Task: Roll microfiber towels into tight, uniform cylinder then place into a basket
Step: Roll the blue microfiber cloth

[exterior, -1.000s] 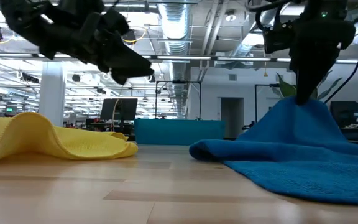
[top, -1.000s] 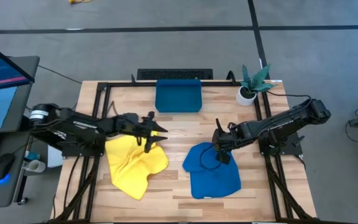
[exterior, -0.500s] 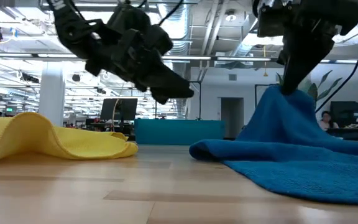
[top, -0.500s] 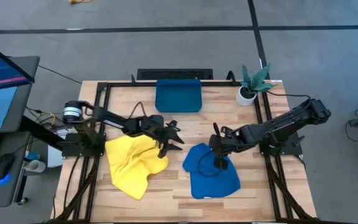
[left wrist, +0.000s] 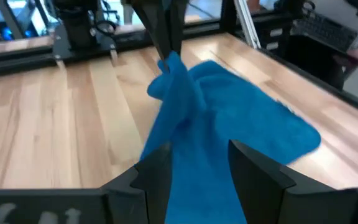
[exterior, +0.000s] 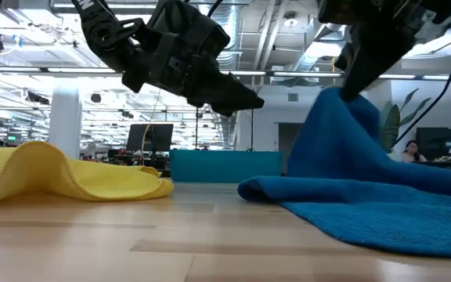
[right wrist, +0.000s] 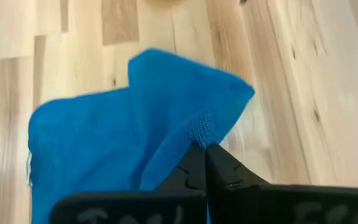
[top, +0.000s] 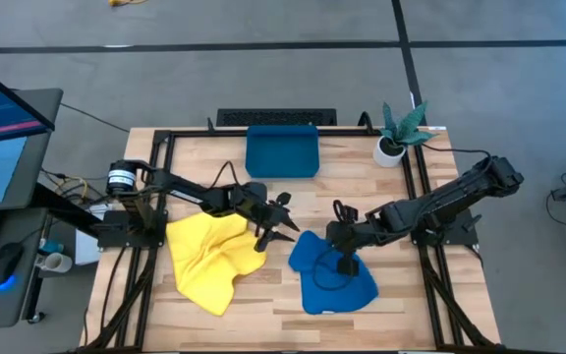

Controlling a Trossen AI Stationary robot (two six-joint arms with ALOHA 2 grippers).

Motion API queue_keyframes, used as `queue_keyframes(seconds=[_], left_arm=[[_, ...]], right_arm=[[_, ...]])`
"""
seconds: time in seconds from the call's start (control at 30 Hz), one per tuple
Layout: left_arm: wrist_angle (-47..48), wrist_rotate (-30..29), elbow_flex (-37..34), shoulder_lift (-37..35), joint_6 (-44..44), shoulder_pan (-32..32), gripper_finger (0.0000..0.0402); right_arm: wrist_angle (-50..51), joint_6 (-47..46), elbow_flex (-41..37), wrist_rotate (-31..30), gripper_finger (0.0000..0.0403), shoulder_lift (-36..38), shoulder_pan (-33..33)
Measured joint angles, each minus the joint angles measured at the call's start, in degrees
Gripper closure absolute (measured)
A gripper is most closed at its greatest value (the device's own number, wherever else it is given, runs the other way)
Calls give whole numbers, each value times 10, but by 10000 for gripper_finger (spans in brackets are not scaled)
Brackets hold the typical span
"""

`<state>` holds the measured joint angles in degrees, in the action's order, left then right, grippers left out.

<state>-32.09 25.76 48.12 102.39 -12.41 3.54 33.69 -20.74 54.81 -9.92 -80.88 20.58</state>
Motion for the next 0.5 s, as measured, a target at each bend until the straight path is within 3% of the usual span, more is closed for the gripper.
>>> queue_keyframes(seconds=[0.5], left_arm=[[-21, -1, 0, 2, -35, -5, 265]], right_arm=[[-34, 18, 0, 2, 397, 0, 0]])
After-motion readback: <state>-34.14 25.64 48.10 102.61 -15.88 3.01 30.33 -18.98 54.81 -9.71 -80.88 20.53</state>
